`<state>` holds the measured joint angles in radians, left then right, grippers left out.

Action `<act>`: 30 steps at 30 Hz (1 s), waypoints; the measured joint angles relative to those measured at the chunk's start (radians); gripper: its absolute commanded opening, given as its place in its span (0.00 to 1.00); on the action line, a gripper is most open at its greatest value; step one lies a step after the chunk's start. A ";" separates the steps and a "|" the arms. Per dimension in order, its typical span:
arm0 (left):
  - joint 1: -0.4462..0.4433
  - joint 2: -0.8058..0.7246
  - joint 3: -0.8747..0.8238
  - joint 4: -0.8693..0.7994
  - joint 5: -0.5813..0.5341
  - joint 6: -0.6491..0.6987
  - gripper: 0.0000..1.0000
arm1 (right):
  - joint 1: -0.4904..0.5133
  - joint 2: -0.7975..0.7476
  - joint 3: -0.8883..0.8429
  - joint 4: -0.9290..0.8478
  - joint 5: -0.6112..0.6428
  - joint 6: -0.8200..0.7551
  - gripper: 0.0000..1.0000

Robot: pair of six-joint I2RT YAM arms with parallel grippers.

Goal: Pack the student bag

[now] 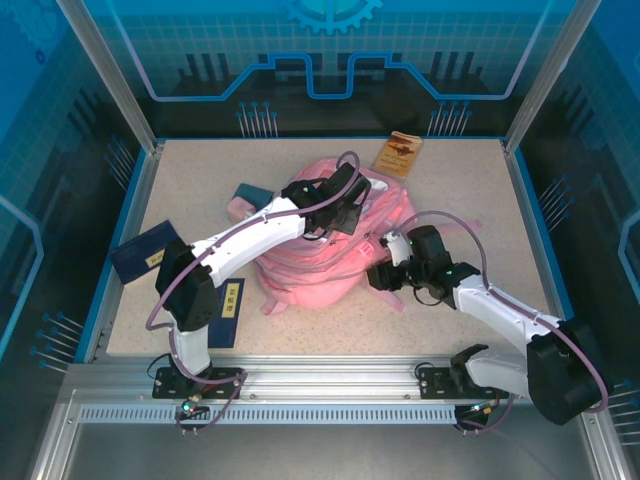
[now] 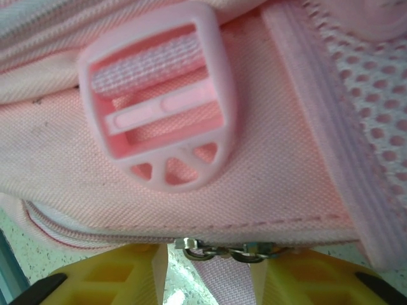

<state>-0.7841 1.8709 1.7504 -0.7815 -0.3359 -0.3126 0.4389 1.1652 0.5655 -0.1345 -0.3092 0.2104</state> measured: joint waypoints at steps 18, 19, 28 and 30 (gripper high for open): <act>0.001 0.000 0.009 0.000 0.000 -0.002 0.00 | 0.024 -0.019 -0.023 0.023 0.022 0.002 0.23; 0.001 0.000 0.009 0.000 0.001 -0.002 0.00 | 0.026 -0.028 -0.027 0.023 0.029 0.003 0.19; 0.002 0.015 0.022 0.001 0.011 -0.011 0.00 | 0.056 -0.096 -0.035 -0.004 0.095 0.010 0.00; 0.002 0.016 0.023 0.000 0.012 -0.023 0.00 | 0.072 -0.103 -0.037 -0.008 0.100 0.010 0.00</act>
<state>-0.7826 1.8874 1.7737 -0.7815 -0.3237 -0.3351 0.5110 1.0622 0.5289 -0.1425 -0.2089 0.2199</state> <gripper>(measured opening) 0.050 0.057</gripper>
